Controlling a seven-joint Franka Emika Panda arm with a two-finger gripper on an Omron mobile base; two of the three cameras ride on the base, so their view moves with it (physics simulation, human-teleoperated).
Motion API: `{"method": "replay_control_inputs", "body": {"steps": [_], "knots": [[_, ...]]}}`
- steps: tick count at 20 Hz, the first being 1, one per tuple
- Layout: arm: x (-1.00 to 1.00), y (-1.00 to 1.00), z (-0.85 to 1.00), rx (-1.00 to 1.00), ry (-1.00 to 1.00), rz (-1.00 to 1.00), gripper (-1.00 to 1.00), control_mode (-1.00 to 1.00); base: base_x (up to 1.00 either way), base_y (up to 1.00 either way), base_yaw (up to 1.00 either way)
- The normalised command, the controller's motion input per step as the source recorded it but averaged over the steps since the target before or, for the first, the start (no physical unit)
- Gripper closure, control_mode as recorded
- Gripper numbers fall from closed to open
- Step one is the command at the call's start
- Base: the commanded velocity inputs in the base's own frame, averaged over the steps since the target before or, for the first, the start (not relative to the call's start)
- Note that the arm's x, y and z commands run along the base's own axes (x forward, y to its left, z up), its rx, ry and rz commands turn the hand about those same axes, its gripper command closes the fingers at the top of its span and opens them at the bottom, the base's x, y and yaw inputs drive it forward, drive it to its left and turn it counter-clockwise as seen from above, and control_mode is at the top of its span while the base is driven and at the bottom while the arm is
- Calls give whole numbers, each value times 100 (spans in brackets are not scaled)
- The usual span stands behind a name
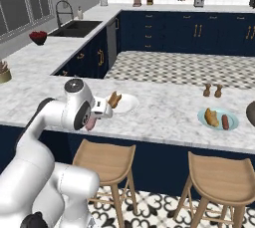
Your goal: Place one bun and one sausage from the bowl on each plate.
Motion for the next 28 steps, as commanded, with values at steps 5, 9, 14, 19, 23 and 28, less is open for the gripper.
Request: {"method": "replay_control_inputs", "body": {"steps": [5,9,14,19,23,28], "knots": [[100,-6,3,0,13,4,100,-100,0,0,0],[100,-34,27,-1,18,4,100,-100,0,0,0],[100,-20,17,0,21,0,100,-100,0,0,0],[100,-33,-11,0,16,0,100,-100,0,0,0],[100,-42,-51,3,7,-2,100,-100,0,0,0],[63,-5,-52,3,7,-25,100,-100,0,0,0]]}}
